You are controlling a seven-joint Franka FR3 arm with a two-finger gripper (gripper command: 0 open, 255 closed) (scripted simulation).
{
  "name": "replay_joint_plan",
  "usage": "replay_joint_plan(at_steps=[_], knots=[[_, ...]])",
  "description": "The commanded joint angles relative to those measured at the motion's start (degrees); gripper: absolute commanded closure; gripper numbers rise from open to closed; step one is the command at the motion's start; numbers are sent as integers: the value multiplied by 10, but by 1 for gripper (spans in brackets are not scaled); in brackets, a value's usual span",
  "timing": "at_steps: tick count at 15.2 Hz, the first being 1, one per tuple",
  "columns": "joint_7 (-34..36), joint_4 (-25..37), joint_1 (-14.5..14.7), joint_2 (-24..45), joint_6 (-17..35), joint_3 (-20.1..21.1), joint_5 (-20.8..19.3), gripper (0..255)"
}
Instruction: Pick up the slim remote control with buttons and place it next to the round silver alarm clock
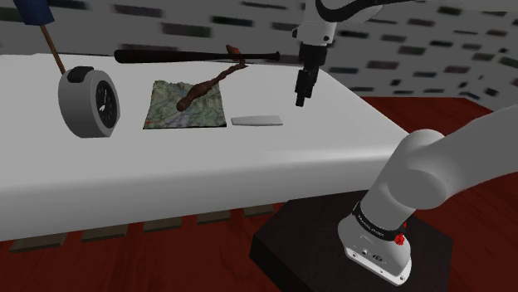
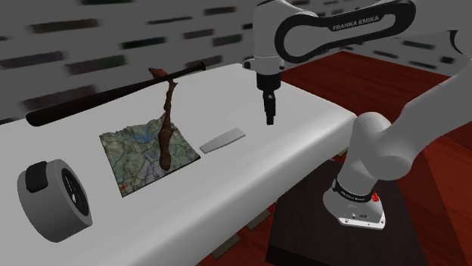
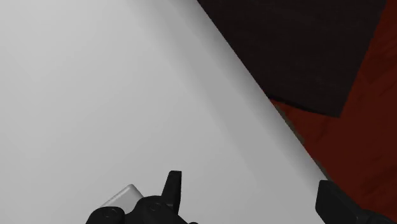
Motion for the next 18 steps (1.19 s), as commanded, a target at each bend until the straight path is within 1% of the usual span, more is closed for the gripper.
replay_joint_plan(at_steps=[1, 5, 8, 13, 17, 18], knots=[[-53, 1, 7, 33, 40, -16, -13, 0], [-146, 15, 23, 108, 115, -42, -25, 0], [-216, 34, 36, 169, 168, -57, -25, 0], [-333, 81, 55, 274, 244, -72, -10, 0], [-425, 129, 64, 358, 293, -71, 11, 0], [-426, 129, 64, 358, 294, -71, 11, 0]])
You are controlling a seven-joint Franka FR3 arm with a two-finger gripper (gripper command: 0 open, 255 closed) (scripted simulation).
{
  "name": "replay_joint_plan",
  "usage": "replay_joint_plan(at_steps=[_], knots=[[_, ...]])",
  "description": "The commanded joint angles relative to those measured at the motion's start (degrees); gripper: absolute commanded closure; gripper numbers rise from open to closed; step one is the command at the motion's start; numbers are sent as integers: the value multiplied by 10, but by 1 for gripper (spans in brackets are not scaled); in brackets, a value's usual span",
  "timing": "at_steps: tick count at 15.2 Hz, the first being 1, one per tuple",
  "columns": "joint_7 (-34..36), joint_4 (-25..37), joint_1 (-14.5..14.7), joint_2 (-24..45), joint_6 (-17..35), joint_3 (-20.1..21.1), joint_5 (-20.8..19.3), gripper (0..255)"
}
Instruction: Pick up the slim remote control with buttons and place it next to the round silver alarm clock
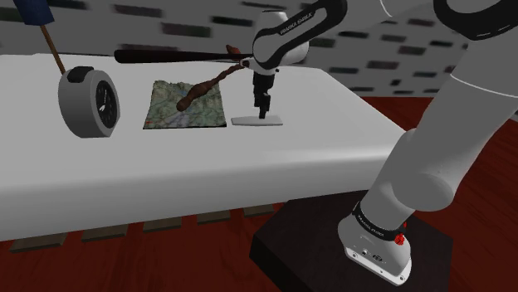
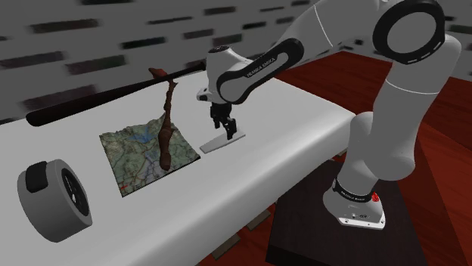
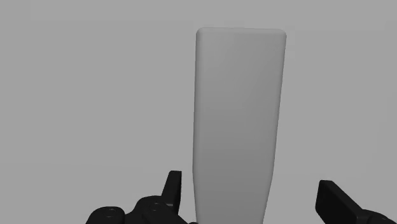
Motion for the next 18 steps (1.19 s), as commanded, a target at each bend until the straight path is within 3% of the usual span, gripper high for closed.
replay_joint_plan(at_steps=[1, 7, 15, 16, 18], knots=[[-14, 6, 1, 18, 15, 1, 5, 0], [-21, -13, -1, 49, 63, 1, 15, 0], [-21, -13, -1, 49, 63, 1, 15, 0], [-21, -13, -1, 49, 64, 1, 15, 255], [-21, -13, -1, 49, 63, 1, 15, 255]])
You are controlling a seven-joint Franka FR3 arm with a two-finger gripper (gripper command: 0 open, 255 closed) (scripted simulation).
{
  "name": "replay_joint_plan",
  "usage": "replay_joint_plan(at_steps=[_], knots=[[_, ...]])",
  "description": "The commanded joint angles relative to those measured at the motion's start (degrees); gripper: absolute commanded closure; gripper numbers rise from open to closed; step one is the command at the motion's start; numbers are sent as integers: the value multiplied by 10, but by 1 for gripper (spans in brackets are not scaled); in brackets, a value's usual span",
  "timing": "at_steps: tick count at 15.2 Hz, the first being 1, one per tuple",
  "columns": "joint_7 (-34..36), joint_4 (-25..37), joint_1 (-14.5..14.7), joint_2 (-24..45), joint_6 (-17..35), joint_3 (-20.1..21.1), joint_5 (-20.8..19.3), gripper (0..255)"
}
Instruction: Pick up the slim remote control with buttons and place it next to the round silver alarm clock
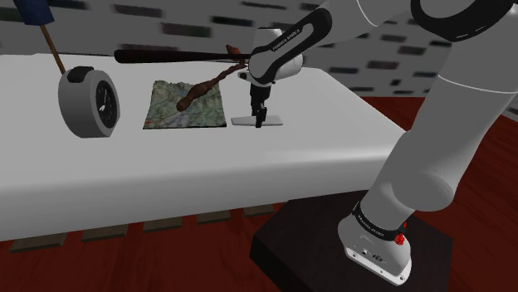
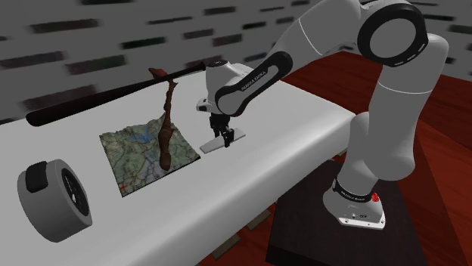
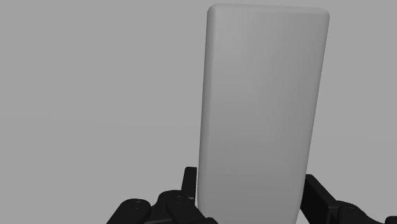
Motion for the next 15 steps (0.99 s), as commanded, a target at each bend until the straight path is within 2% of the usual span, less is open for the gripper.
replay_joint_plan(at_steps=[1, 7, 15], knots=[[0, 0, 0, 0, 0, 0, 0, 255], [0, 0, 0, 0, 0, 0, 0, 255], [8, 23, 1, -37, -60, -1, -11, 255]])
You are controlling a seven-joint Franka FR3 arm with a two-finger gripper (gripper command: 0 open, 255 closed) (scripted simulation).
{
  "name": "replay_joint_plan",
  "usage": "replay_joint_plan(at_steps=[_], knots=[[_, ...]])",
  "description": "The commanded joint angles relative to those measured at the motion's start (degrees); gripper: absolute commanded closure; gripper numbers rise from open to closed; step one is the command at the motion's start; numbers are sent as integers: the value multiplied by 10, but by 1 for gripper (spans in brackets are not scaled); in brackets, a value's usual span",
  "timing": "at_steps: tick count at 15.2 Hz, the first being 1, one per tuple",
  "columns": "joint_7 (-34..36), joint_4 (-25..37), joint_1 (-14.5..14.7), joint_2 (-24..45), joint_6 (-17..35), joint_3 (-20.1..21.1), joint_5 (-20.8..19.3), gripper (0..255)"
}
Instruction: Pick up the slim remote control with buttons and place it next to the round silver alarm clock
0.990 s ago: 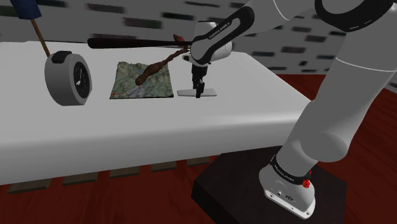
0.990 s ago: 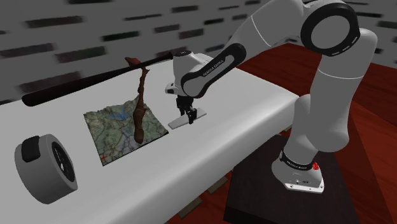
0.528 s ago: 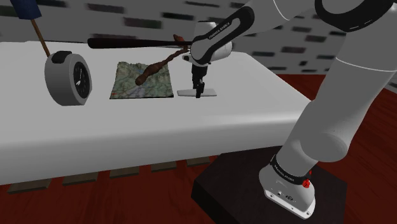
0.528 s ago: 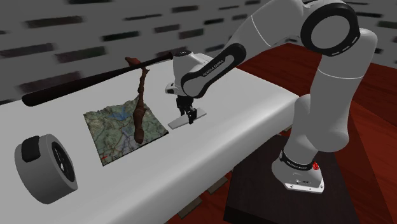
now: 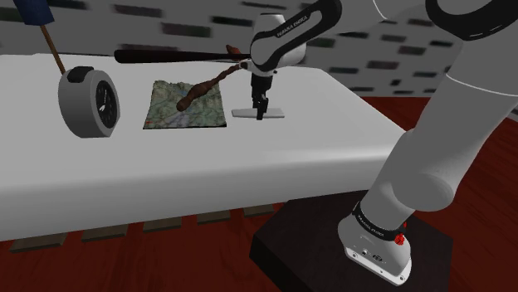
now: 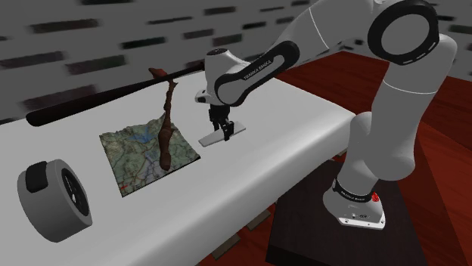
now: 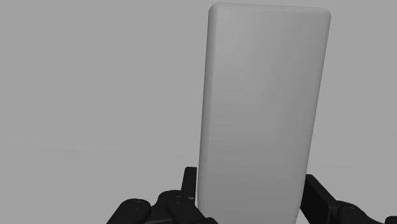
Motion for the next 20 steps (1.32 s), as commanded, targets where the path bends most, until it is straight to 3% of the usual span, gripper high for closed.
replay_joint_plan(at_steps=[1, 20], knots=[[2, 7, 0, -9, -15, 0, -2, 255], [10, 96, 2, -64, -159, 3, -15, 255]])
